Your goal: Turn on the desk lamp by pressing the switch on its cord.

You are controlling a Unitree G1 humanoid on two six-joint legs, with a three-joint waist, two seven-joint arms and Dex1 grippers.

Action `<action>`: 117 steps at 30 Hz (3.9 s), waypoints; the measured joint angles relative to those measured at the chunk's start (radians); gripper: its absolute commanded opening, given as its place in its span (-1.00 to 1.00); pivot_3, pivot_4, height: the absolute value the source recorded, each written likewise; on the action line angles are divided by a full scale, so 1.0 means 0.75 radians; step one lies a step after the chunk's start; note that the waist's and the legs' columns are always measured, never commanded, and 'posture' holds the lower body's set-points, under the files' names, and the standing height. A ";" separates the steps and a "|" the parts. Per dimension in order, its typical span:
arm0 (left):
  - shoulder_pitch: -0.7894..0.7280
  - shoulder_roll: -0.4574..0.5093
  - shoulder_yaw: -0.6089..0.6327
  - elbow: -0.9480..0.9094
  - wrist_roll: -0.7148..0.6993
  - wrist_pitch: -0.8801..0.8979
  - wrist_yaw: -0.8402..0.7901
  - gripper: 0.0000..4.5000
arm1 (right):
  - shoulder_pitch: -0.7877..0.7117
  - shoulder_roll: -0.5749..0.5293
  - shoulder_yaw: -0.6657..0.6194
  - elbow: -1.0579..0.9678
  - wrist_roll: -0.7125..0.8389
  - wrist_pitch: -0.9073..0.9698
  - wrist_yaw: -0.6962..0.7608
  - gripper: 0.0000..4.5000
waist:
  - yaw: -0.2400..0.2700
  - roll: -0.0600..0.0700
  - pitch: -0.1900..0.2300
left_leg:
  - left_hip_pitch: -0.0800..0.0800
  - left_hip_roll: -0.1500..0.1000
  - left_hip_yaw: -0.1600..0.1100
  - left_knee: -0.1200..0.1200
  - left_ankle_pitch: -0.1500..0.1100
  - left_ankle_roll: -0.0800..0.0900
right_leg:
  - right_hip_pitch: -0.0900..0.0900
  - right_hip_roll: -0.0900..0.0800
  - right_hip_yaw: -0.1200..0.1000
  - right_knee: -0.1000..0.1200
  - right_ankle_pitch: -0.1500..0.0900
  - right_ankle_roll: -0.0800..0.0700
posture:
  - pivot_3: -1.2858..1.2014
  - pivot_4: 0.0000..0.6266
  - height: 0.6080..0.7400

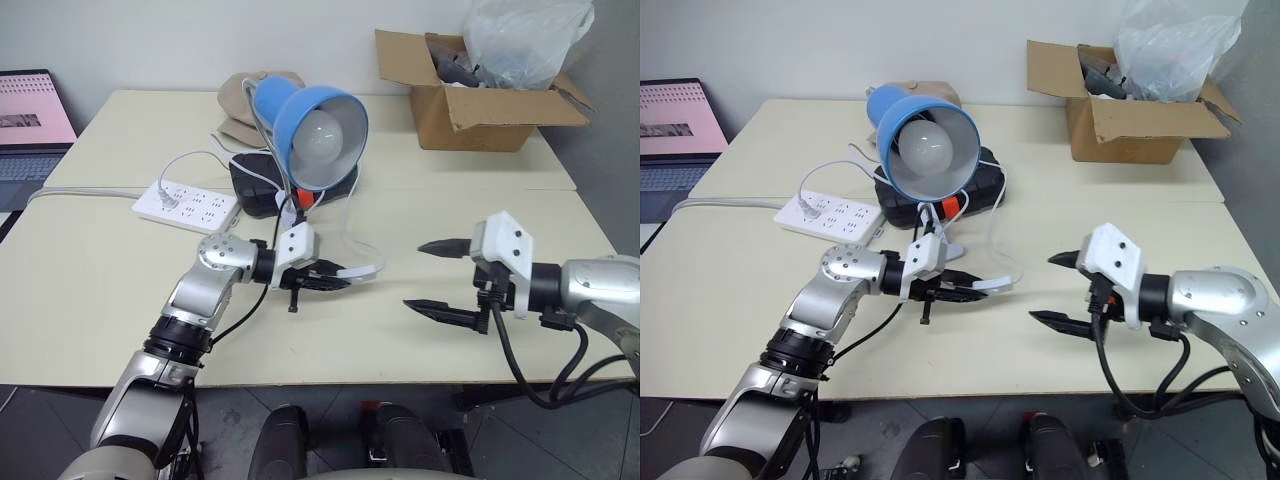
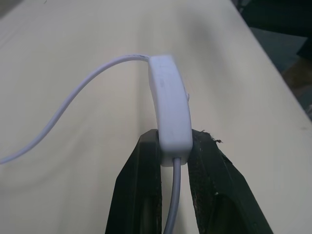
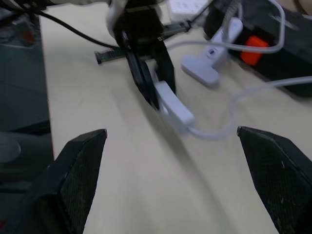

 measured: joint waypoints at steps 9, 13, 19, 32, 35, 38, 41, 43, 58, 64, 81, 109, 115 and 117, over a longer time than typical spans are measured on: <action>0.000 0.001 -0.015 -0.031 0.020 0.022 0.031 -0.81 | -0.227 0.115 0.379 0.198 -0.194 -0.028 0.028 1.00 | 0.003 0.000 0.000 | -0.003 0.000 0.001 0.000 0.000 0.000 | -0.002 0.000 0.000 -0.001 0.000 0.000 | 0.03 -0.52 1.00; 0.005 0.004 -0.015 -0.052 0.025 0.023 0.045 -0.81 | -0.266 0.136 0.472 0.302 -0.287 -0.095 0.072 1.00 | 0.004 0.000 0.000 | -0.003 0.000 0.001 0.001 0.000 0.000 | -0.002 0.000 0.000 0.000 0.000 0.000 | 0.03 -0.52 1.00; 0.025 0.021 -0.015 -0.067 0.039 0.019 0.060 -0.81 | -0.276 0.148 0.481 0.375 -0.357 -0.140 0.113 1.00 | 0.005 0.000 0.000 | -0.003 0.000 0.001 0.000 0.000 0.000 | -0.002 0.000 0.000 0.000 0.000 0.000 | 0.03 -0.52 1.00; 0.025 0.023 -0.026 -0.088 0.067 -0.011 0.085 -0.81 | -0.276 0.190 0.492 0.438 -0.458 -0.170 0.148 0.68 | 0.005 0.000 0.000 | -0.003 0.000 0.001 0.001 0.000 0.000 | -0.002 0.000 0.000 0.000 0.000 0.000 | 0.03 -0.52 1.00; 0.024 0.023 -0.026 -0.088 0.068 -0.013 0.087 -0.81 | -0.276 0.193 0.492 0.442 -0.472 -0.187 0.151 0.37 | 0.005 0.000 0.000 | -0.003 0.000 0.001 0.001 0.000 0.000 | -0.002 0.000 0.000 0.001 0.000 0.000 | 0.03 -0.52 1.00; 0.024 0.023 -0.027 -0.088 0.068 -0.014 0.088 -0.81 | -0.276 0.193 0.499 0.455 -0.504 -0.205 0.158 0.05 | 0.005 0.000 0.000 | -0.003 0.000 0.001 0.001 0.000 0.000 | -0.002 0.000 0.000 0.001 0.000 0.000 | 0.03 -0.52 1.00; 0.024 0.023 -0.032 -0.088 0.069 -0.015 0.088 -0.81 | -0.275 0.191 0.507 0.472 -0.526 -0.236 0.172 -0.26 | 0.005 0.000 0.000 | -0.003 0.000 0.001 0.001 0.000 0.000 | -0.002 0.000 0.000 0.001 0.000 0.000 | 0.03 -0.52 1.00; 0.024 0.022 -0.039 -0.088 0.071 -0.015 0.092 -0.81 | -0.275 0.187 0.512 0.485 -0.549 -0.260 0.185 -0.46 | 0.005 0.000 0.000 | -0.003 0.000 0.001 0.001 0.000 0.000 | -0.002 0.000 0.000 0.001 0.000 0.000 | 0.03 -0.52 1.00; 0.022 0.036 -0.052 -0.089 0.093 -0.049 0.079 -0.81 | -0.273 0.194 0.532 0.542 -0.637 -0.395 0.293 -0.59 | 0.005 0.000 0.000 | -0.003 0.000 0.001 0.001 0.000 0.000 | -0.002 0.000 0.000 0.001 0.000 0.000 | 0.03 -0.52 1.00; 0.020 0.031 -0.051 -0.089 0.092 -0.065 0.091 -0.81 | -0.263 0.256 0.501 0.563 -0.619 -0.440 0.289 0.11 | 0.005 0.000 0.000 | -0.003 0.000 0.001 0.002 0.000 0.000 | -0.002 0.000 0.000 0.002 0.000 0.000 | 0.03 -0.52 1.00; -0.072 -0.087 -0.059 0.304 0.275 -0.271 0.347 -0.81 | 0.054 0.053 0.176 0.256 -0.563 -0.373 0.230 1.00 | 0.011 0.000 0.000 | -0.003 0.000 0.001 0.002 0.000 0.000 | -0.002 0.000 0.000 0.001 0.000 0.000 | 0.03 -0.52 1.00; 0.086 0.175 0.096 0.054 0.160 -0.290 0.181 0.65 | 0.353 0.042 -0.073 0.107 -0.503 -0.278 0.018 1.00 | -0.006 0.000 0.000 | 0.000 0.001 0.001 0.001 0.000 0.000 | -0.001 0.001 0.001 0.002 0.000 0.000 | 0.03 -0.52 1.00; 0.488 0.451 0.491 -0.379 -0.050 0.099 0.238 0.65 | 0.374 0.040 -0.216 0.175 -0.412 -0.405 0.112 1.00 | -0.015 -0.001 0.000 | 0.003 0.001 0.001 0.000 0.000 0.000 | 0.002 -0.002 0.000 0.001 -0.001 0.000 | 0.03 -0.52 1.00; 0.594 0.476 0.610 -0.504 -0.131 0.215 0.267 0.65 | 0.400 0.035 -0.255 0.188 -0.392 -0.476 0.160 1.00 | -0.004 -0.001 0.000 | 0.005 0.000 0.001 0.001 0.000 -0.001 | 0.004 -0.003 -0.001 0.001 -0.001 0.000 | 0.03 -0.52 1.00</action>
